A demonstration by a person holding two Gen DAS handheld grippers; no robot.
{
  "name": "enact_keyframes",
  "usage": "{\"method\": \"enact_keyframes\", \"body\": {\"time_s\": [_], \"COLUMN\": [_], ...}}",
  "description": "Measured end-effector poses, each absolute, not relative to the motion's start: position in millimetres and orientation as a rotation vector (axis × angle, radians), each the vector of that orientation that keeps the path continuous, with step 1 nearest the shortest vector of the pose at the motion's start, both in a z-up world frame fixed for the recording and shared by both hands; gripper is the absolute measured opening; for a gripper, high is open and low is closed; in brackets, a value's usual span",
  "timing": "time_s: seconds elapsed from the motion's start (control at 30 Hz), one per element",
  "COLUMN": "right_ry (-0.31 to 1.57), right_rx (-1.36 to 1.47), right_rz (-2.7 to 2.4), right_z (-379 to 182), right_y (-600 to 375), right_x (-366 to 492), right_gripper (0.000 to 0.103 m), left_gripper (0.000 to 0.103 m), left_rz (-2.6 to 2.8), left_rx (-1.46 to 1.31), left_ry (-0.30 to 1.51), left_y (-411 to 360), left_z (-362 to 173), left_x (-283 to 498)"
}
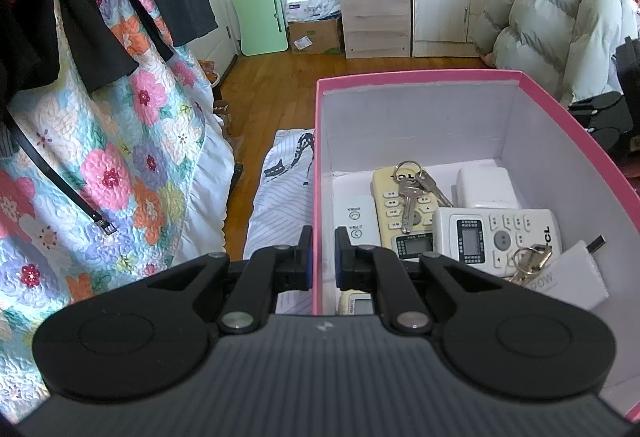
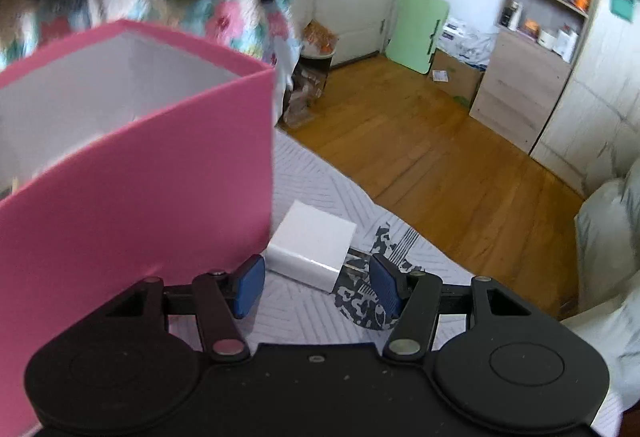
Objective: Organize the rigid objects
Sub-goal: 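Grasp the white charger cube with the right gripper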
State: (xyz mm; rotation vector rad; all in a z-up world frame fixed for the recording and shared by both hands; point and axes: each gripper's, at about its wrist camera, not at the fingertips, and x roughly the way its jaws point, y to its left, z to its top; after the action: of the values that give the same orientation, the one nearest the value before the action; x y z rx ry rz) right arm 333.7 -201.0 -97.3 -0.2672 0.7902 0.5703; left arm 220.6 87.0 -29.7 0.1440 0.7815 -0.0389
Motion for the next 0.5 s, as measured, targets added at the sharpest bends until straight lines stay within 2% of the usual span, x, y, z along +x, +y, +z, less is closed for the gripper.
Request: {"method": "enact_keyframes", "body": {"time_s": [0.23,0.5], "right_ry": [0.774,0.903], "right_rx": [-0.221,-0.165], "right_rz": [0.548,0.481], "right_z": [-95.0,-81.4], "right_y": [-212.5,-233.7], "right_x": [302.0,264.2], "right_gripper": [0.062,0.062], "left_gripper": [0.007,0.007], "left_rz": [-0.038,-0.038], "left_rx": [0.150,0.155], "left_ry": [0.784,0.785], "left_y": [88.7,88.2], "left_z": [-29.2,-29.2], "left_x": [219.5,219.4]}}
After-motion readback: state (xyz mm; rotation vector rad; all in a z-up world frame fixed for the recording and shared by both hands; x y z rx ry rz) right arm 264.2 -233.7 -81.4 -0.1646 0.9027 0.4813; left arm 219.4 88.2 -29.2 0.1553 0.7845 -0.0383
